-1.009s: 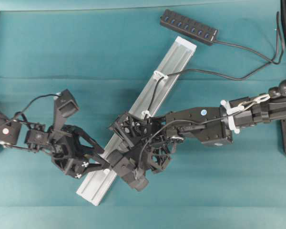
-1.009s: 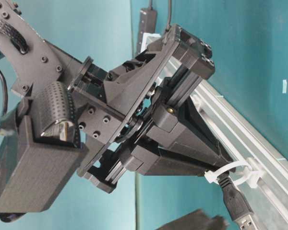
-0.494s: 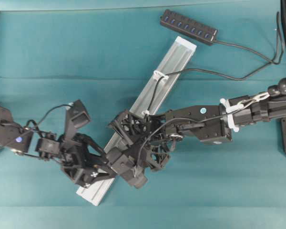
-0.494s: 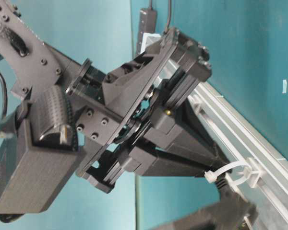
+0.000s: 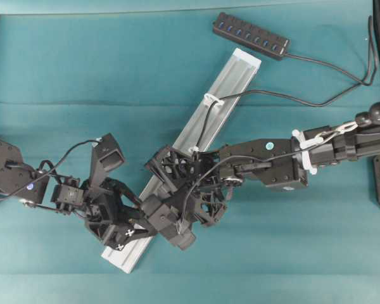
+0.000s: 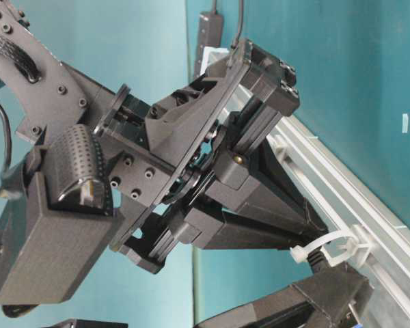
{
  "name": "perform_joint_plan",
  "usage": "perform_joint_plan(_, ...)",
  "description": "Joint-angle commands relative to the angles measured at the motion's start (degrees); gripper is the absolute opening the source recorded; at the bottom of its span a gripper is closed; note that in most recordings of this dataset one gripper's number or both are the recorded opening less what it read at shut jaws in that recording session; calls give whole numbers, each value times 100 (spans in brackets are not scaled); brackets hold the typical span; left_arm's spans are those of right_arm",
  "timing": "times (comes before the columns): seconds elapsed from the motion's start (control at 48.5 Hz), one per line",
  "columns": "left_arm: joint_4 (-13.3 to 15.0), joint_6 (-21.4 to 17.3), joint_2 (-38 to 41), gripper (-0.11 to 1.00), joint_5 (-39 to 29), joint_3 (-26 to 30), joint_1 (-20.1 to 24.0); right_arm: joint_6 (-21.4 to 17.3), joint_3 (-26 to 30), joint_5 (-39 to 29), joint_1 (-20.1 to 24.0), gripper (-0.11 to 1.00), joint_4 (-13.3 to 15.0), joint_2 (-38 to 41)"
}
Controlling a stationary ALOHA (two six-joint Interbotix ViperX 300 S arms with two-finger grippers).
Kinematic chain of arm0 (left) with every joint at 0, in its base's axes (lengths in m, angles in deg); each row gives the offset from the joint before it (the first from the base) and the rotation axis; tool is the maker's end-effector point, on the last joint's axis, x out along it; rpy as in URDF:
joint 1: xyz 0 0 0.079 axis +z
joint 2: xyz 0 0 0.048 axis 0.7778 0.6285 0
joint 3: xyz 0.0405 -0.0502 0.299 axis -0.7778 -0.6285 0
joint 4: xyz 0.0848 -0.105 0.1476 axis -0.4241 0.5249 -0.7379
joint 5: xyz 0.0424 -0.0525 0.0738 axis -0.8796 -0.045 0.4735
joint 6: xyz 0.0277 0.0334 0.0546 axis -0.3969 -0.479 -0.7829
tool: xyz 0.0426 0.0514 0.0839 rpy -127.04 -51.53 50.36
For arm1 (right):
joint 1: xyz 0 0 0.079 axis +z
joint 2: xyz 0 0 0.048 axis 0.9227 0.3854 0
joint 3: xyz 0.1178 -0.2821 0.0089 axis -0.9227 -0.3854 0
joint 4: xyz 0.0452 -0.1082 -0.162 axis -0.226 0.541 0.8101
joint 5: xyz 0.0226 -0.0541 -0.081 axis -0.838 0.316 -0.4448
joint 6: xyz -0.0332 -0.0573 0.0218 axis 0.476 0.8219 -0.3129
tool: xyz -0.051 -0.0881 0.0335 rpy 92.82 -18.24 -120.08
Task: Pass the USB cable through three rings with both arms.
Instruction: 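Reach the left gripper under the ring and grasp the plug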
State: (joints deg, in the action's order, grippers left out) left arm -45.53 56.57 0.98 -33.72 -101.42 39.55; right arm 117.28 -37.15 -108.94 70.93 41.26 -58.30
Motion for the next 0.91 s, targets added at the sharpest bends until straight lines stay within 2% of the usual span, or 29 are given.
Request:
perform_joint_plan(0.0, -18, -9, -35, 75, 62, 88, -18, -9, 44, 0, -9, 7, -18, 9)
perform_joint_plan(0.165, -18, -18, -53, 63, 62, 123, -9, -9, 44, 0, 0, 7, -18, 9)
perform_joint_plan(0.433, -18, -378, -62, 17, 44, 202, -18, -18, 35, -53, -9, 7, -18, 18)
perform_joint_plan(0.886, -18, -360, -62, 16, -18, 185, -18, -62, 44, -18, 0, 7, -18, 9)
